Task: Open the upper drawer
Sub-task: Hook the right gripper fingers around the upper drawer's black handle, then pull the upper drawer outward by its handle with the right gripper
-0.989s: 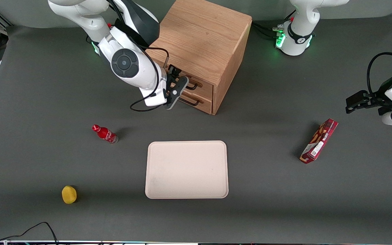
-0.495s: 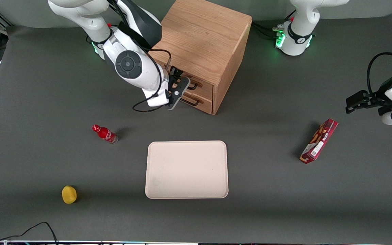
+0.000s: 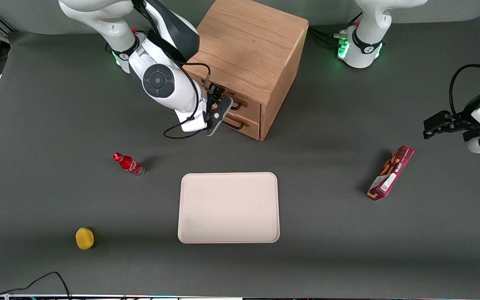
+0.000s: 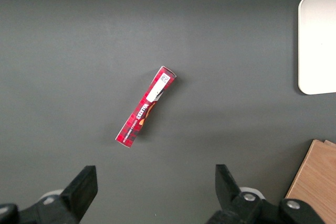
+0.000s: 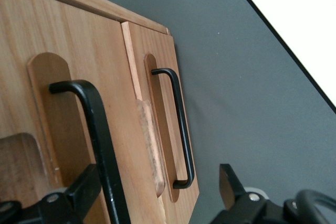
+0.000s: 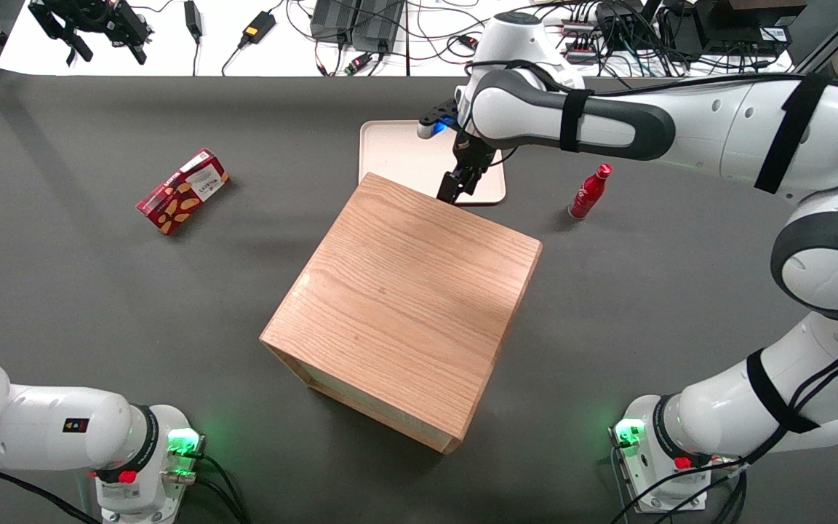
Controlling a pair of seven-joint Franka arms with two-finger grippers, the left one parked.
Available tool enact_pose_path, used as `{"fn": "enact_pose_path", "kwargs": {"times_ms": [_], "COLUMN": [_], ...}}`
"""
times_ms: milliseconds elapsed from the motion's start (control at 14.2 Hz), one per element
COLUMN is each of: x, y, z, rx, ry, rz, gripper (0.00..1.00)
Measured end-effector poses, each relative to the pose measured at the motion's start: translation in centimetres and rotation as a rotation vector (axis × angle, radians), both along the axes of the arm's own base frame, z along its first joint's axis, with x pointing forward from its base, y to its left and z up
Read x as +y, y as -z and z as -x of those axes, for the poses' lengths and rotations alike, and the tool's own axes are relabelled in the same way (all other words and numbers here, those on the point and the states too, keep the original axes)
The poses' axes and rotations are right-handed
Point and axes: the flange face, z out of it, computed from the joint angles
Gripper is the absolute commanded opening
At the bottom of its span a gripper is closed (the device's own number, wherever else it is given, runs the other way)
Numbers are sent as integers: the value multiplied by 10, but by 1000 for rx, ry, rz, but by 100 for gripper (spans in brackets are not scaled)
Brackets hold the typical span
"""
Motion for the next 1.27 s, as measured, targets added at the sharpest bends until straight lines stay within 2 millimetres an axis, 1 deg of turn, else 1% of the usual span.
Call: {"fn": "enact_pose_path", "kwargs": {"times_ms": [424, 989, 1272], "x": [5, 8, 7], "y": [13, 16, 19], "z": [6, 8, 2], "rx": [-23, -45, -51], "ry": [-23, -54, -85], "rz": [13, 32, 21], "gripper": [100, 100, 100]}}
